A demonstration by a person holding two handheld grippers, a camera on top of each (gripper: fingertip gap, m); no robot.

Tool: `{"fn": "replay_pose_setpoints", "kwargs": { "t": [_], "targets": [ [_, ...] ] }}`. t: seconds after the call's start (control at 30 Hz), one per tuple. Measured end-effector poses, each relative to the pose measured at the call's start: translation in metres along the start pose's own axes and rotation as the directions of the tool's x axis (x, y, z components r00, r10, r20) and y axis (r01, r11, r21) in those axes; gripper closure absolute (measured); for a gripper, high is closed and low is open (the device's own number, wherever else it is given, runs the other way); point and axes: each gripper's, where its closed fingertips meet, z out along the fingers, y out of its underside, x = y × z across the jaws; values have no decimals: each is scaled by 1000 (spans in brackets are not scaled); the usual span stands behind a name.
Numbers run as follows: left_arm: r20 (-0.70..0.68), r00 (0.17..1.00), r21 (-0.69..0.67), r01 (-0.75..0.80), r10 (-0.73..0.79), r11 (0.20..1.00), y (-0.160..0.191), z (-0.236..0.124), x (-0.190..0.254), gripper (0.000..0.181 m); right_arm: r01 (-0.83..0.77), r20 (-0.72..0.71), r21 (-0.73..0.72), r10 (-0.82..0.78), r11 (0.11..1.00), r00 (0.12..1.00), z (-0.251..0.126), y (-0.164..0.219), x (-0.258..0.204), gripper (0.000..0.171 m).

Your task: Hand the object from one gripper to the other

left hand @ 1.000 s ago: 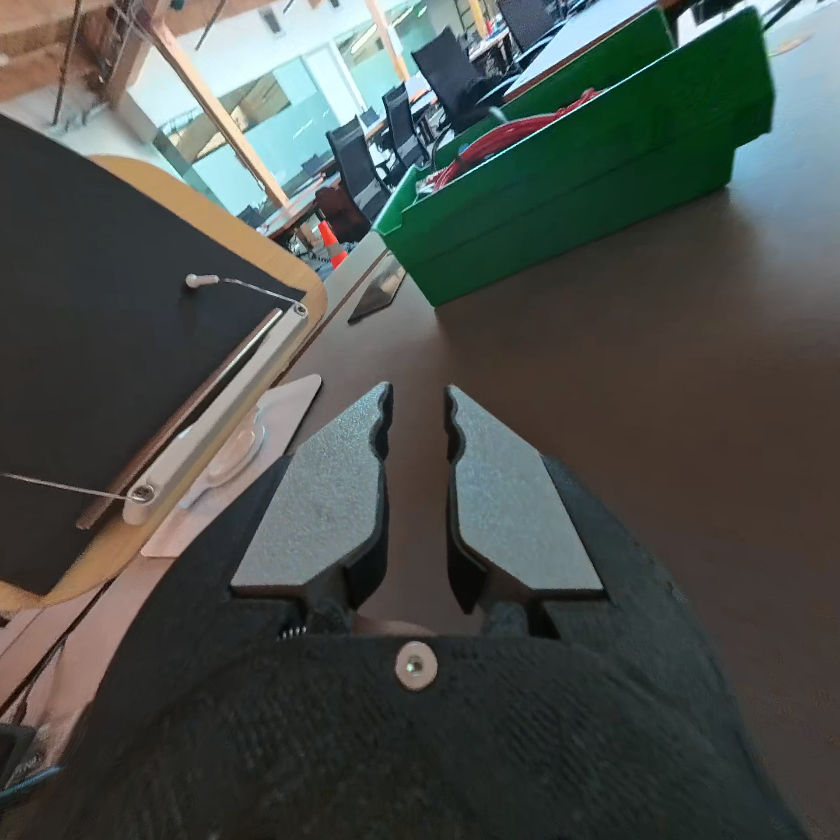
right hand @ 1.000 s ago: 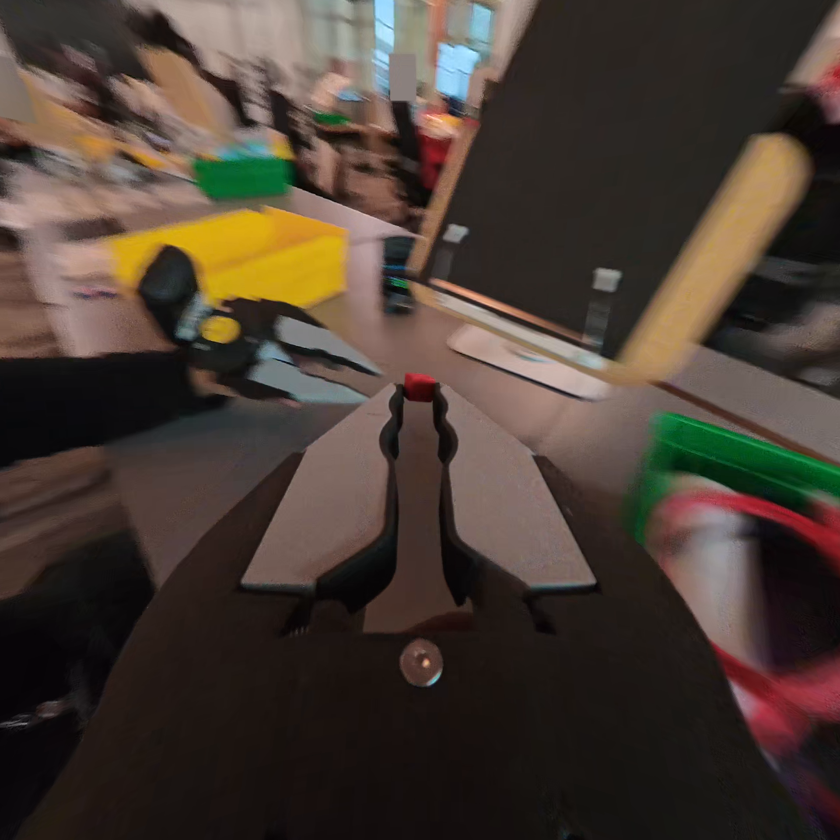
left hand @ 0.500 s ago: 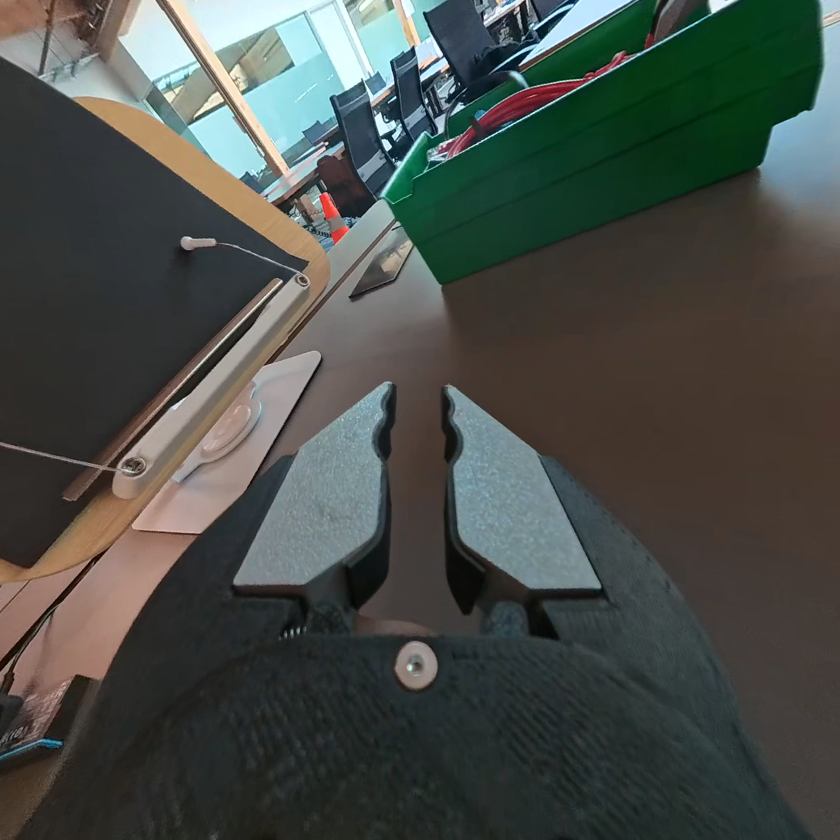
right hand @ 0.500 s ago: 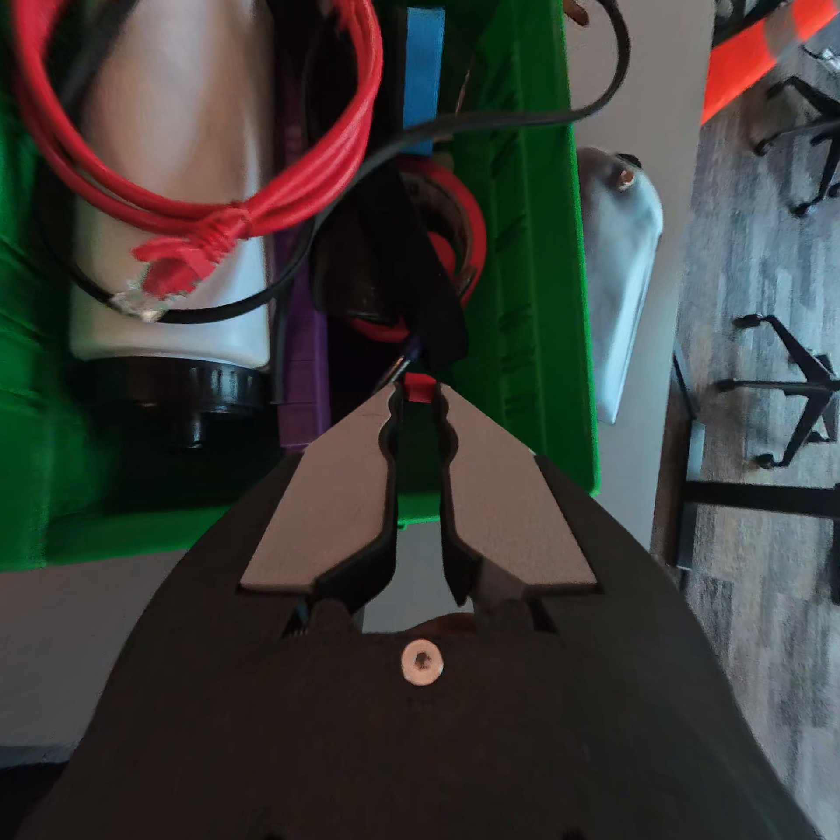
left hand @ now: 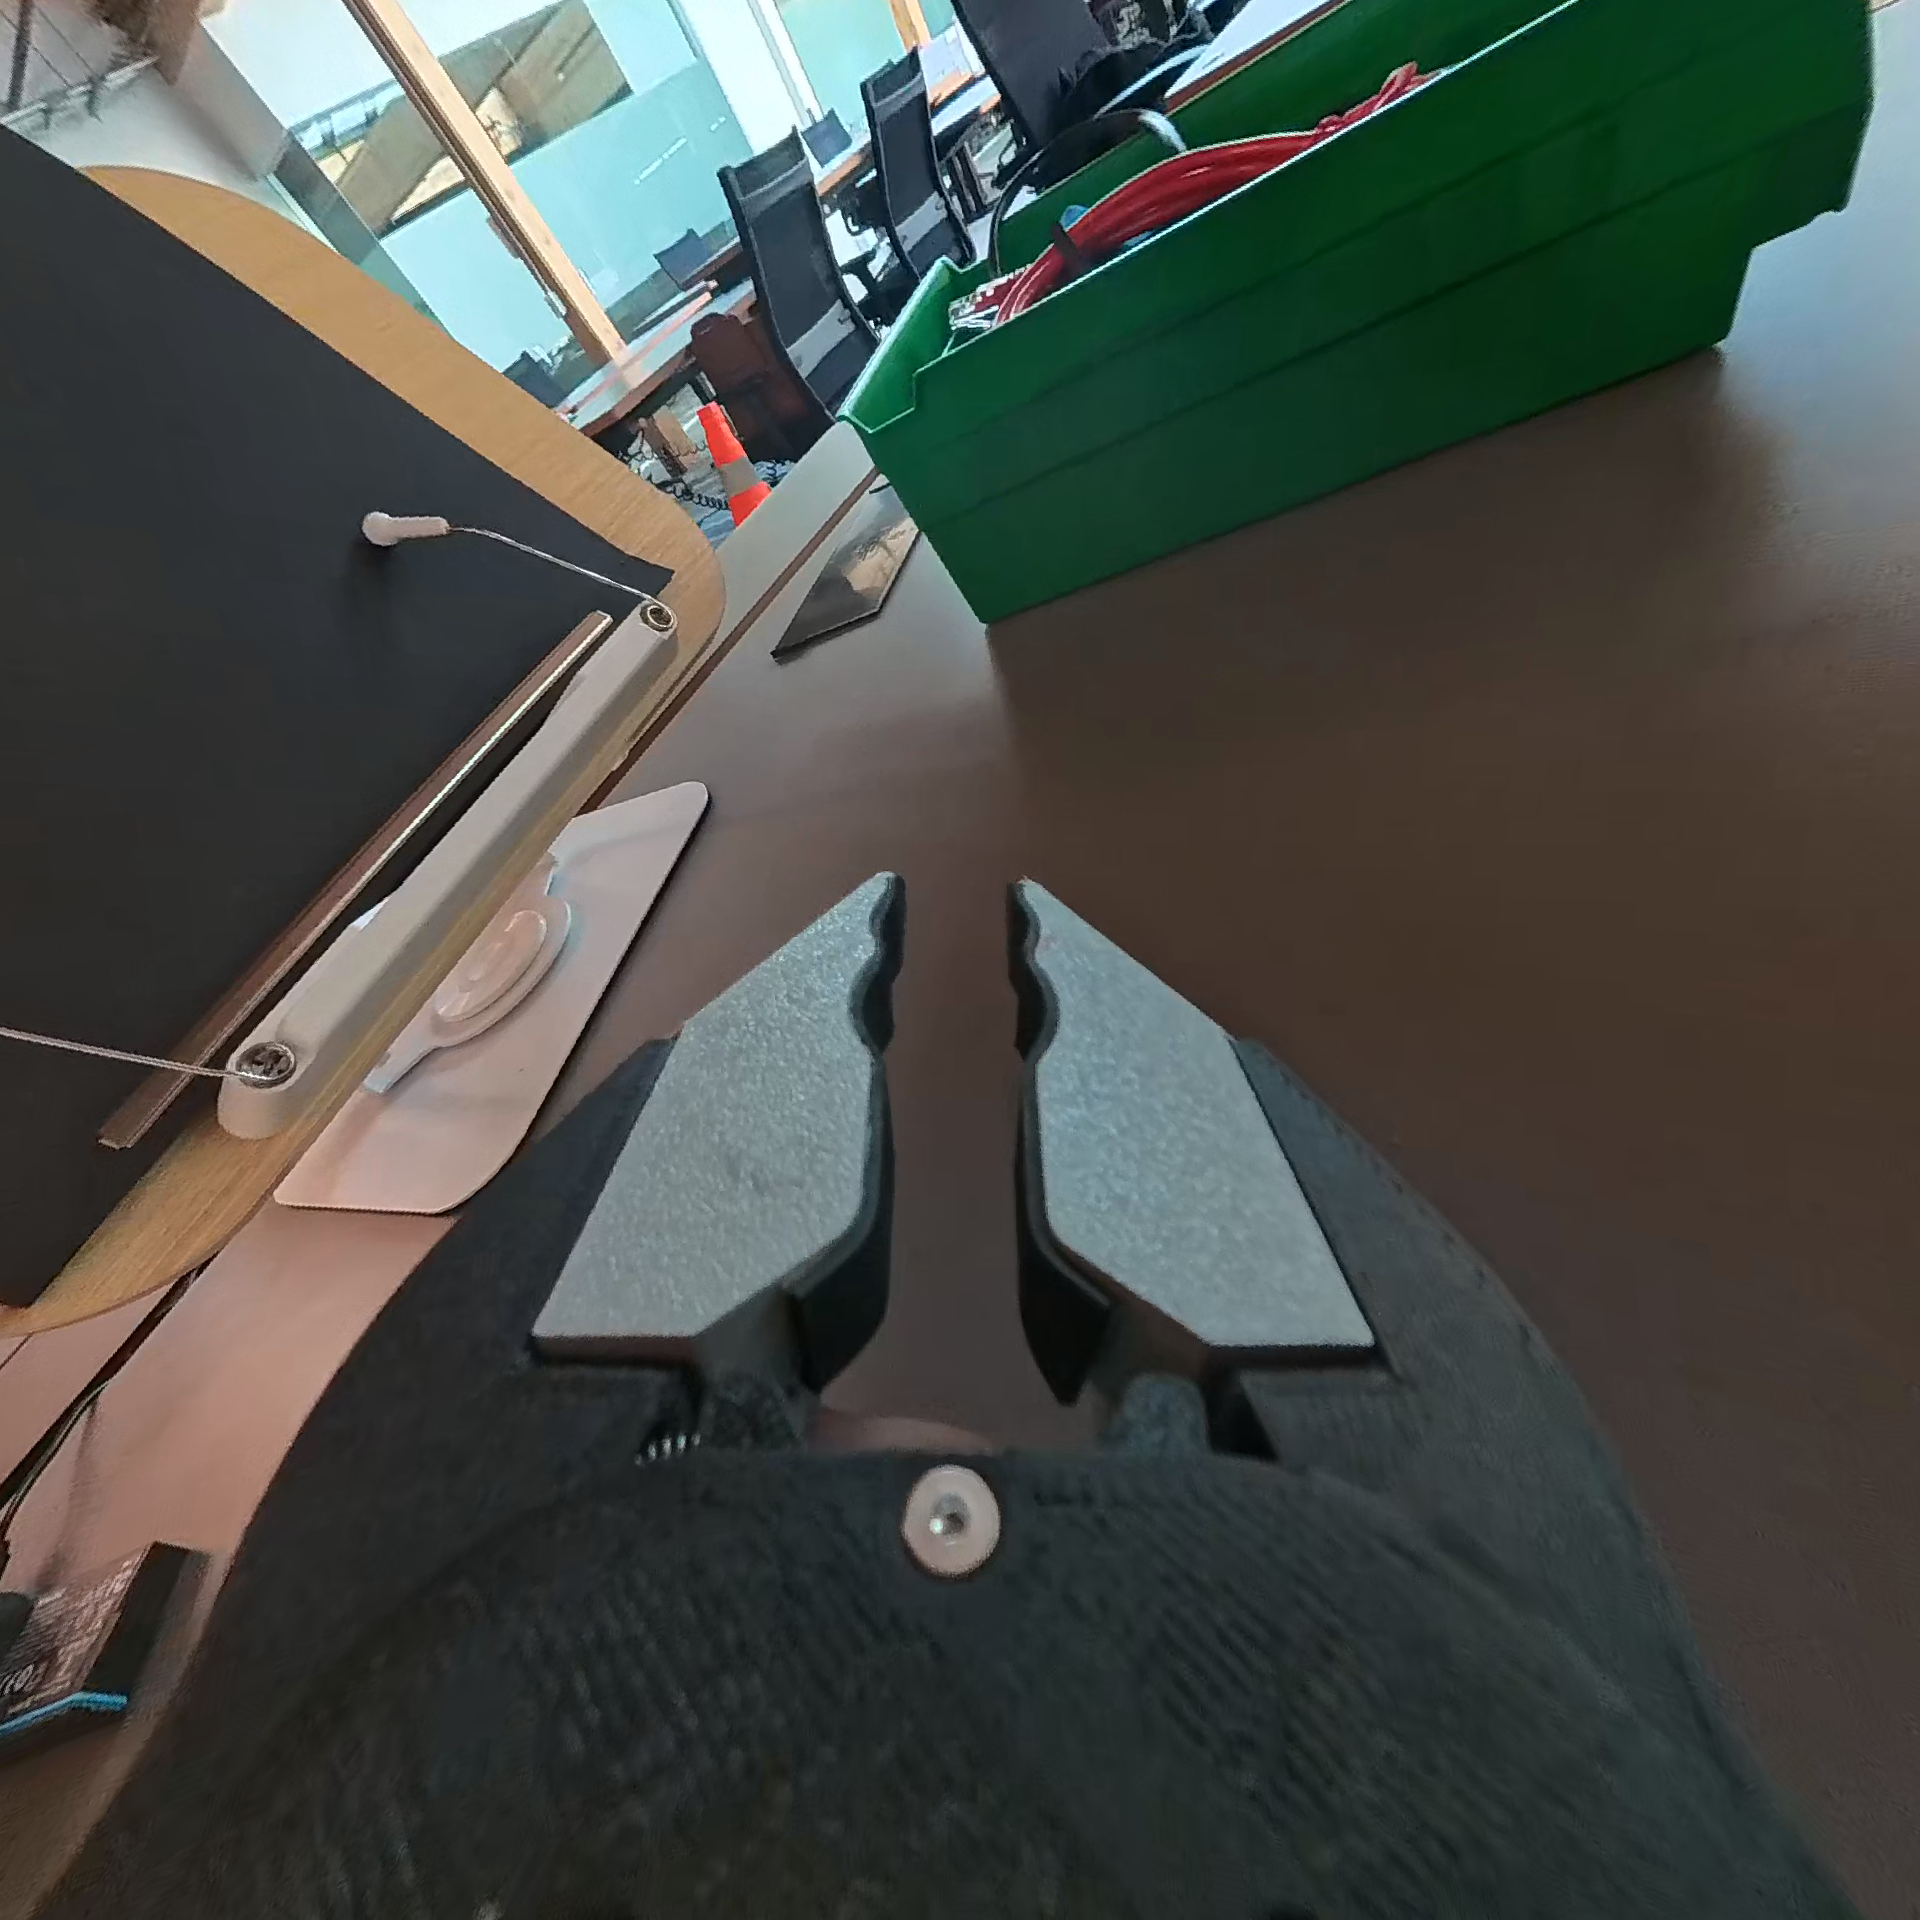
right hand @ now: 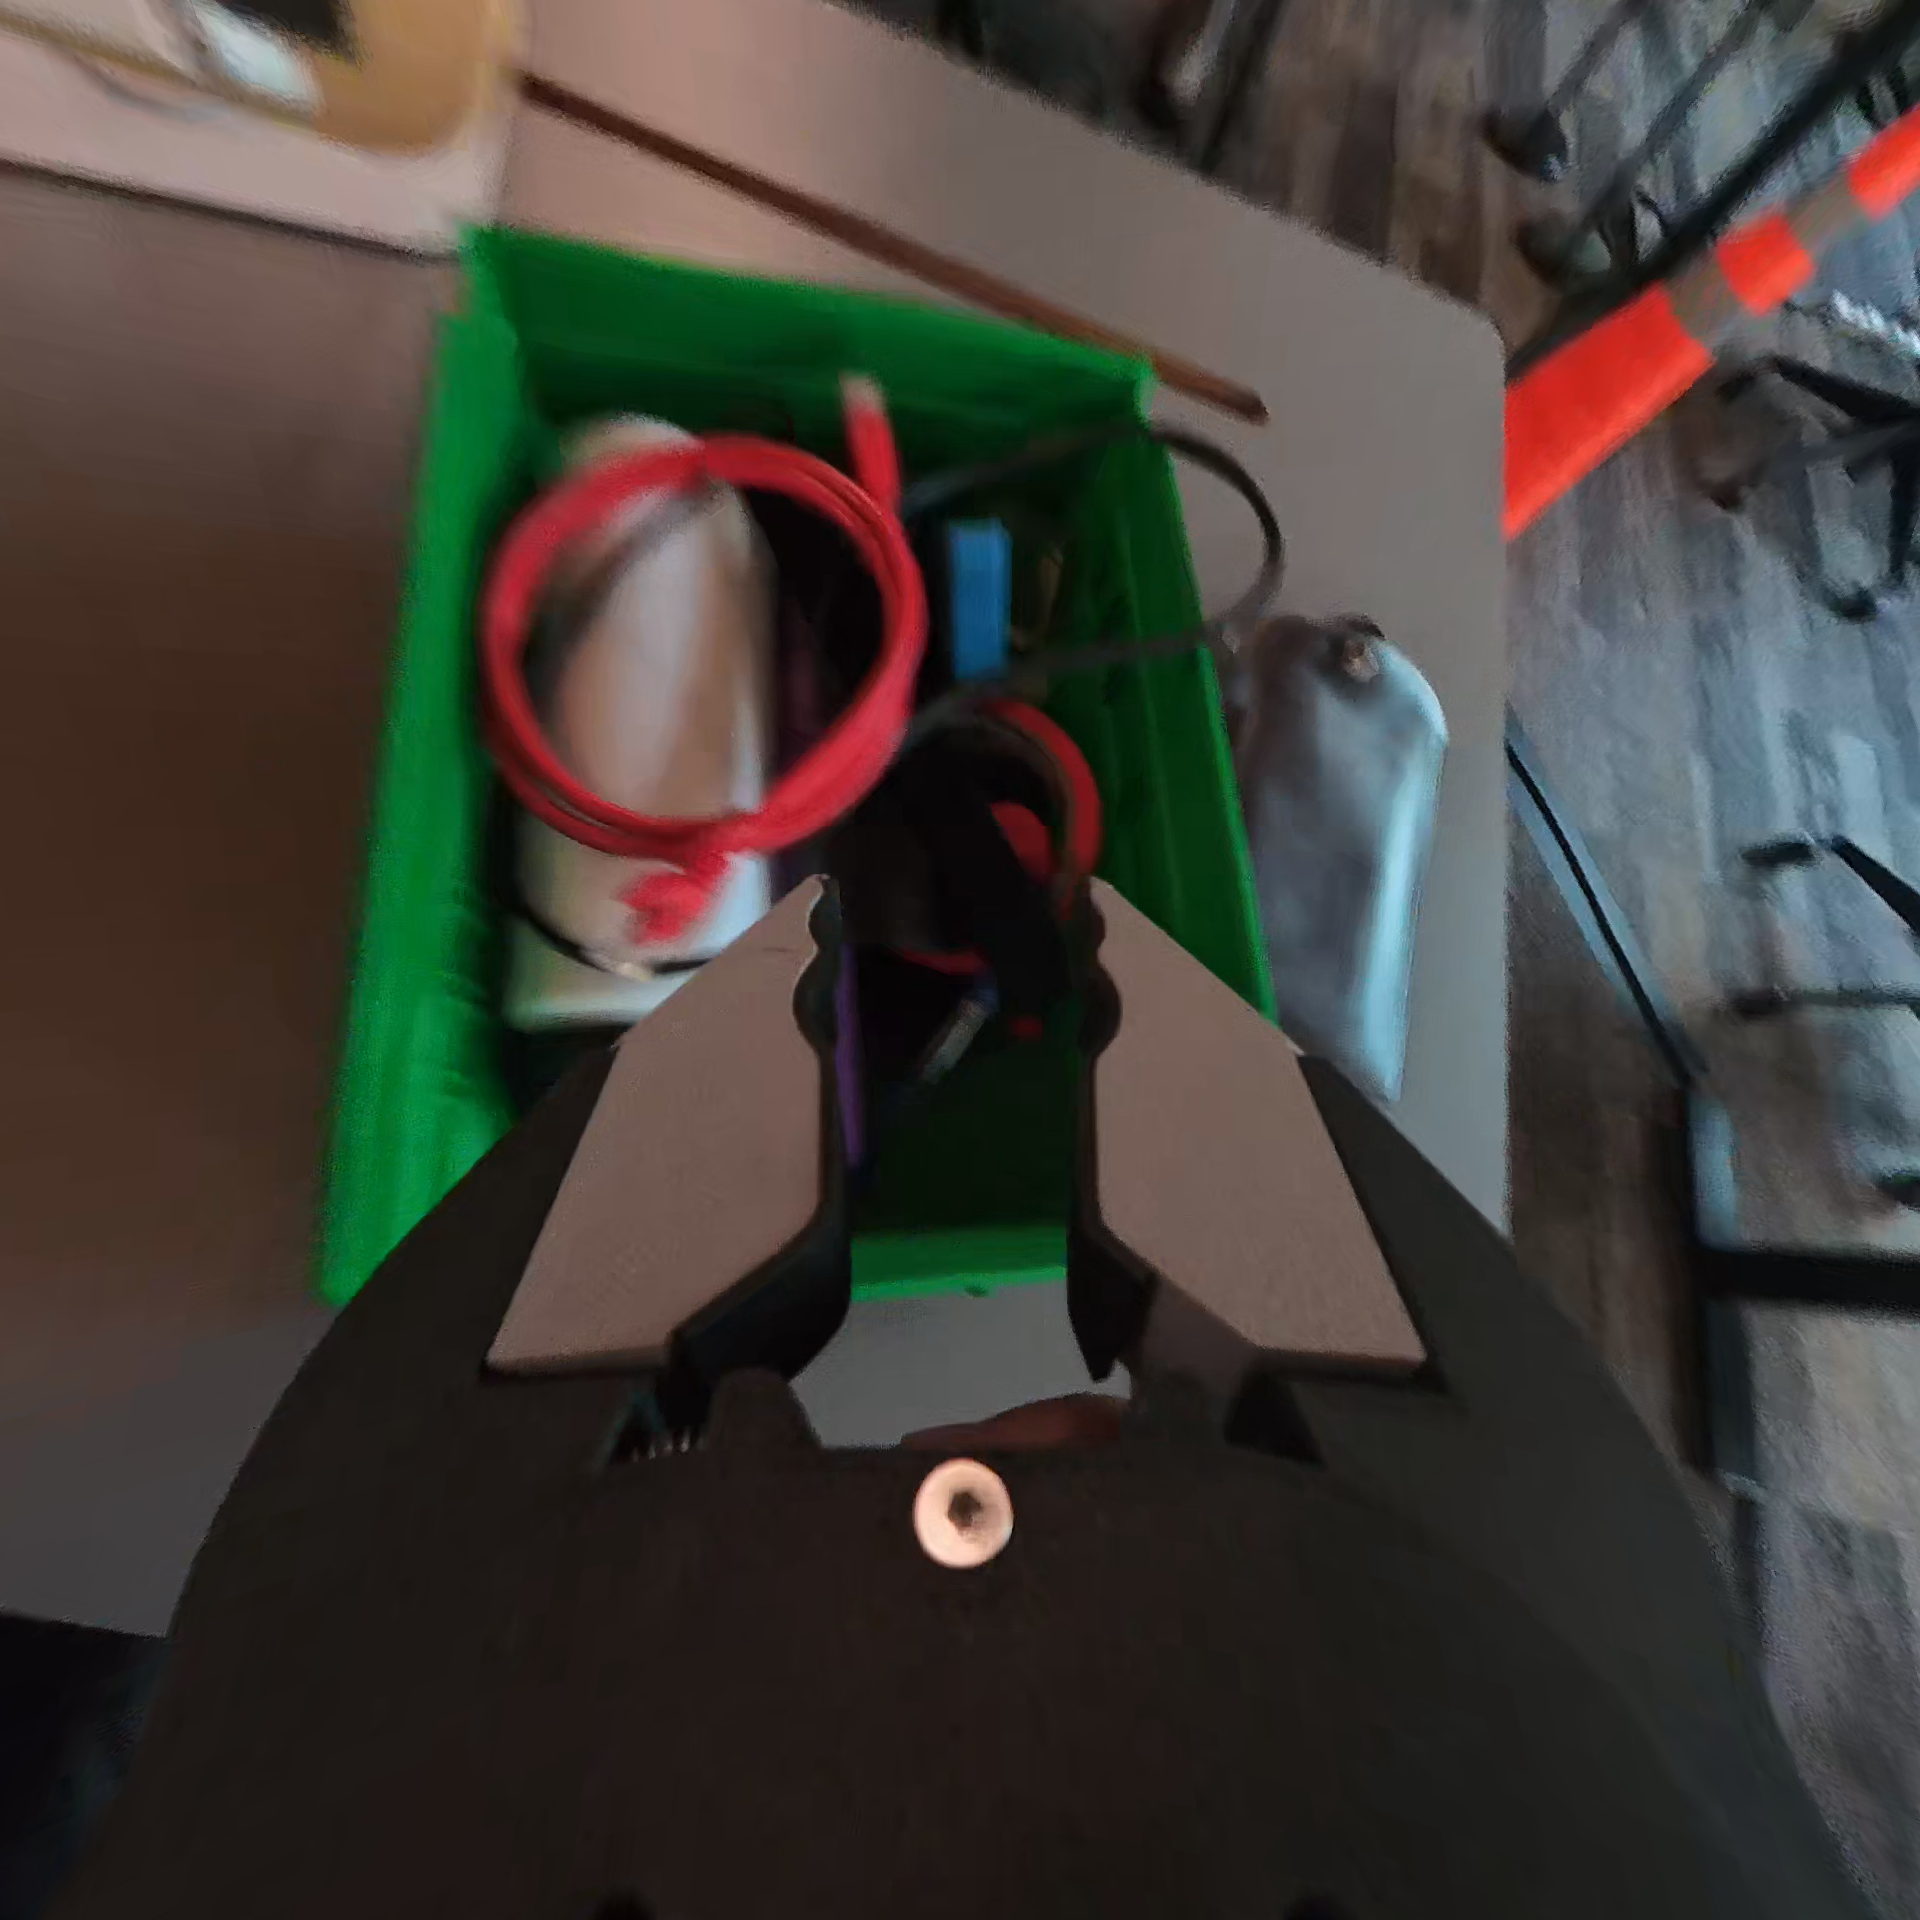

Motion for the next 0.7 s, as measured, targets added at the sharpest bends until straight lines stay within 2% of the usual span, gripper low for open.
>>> {"fn": "replay_pose_setpoints", "kwargs": {
  "t": [0.1, 0.2, 0.23, 0.3, 0.37, 0.47, 0.53, 0.6, 0.67, 0.7],
  "targets": [
    [0, 1000, -4, 18, -18, 1000, 1, 1, -2, 166, 6, 149, 156, -29, 988, 988, -18, -39, -60, 118],
    [-1, 999, -6, 37, -37, 999, 1, 1, -4, 175, 51, 297, 223, -118, 973, 947, -24, -60, -140, 108],
    [-2, 999, -9, 44, -44, 999, 2, 1, -5, 181, 66, 338, 231, -144, 971, 930, -19, -61, -168, 109],
    [1, 999, -22, 46, -46, 999, 4, 1, -7, 181, 125, 414, 225, -211, 966, 886, 4, -56, -224, 109],
    [11, 998, -40, 61, -61, 997, 7, 2, -11, 181, 201, 415, 206, -272, 958, 868, 44, -48, -264, 111],
    [56, 995, -26, 87, -85, 996, 5, -1, -20, 181, 227, 370, 210, -293, 951, 882, 114, -46, -292, 107],
    [68, 994, -18, 86, -84, 996, 1, -4, -23, 181, 219, 347, 182, -271, 958, 898, 146, -48, -295, 114],
    [103, 993, -33, 66, -63, 997, -5, -12, -28, 181, 215, 372, 166, -263, 962, 890, 151, -56, -302, 104],
    [107, 989, 23, 97, -99, 995, -24, -27, -29, 181, 185, 389, 228, -264, 956, 882, 147, -63, -307, 120],
    [82, 986, 51, 142, -146, 988, -33, -36, -26, 181, 196, 393, 227, -273, 954, 878, 147, -61, -308, 118]
  ]
}}
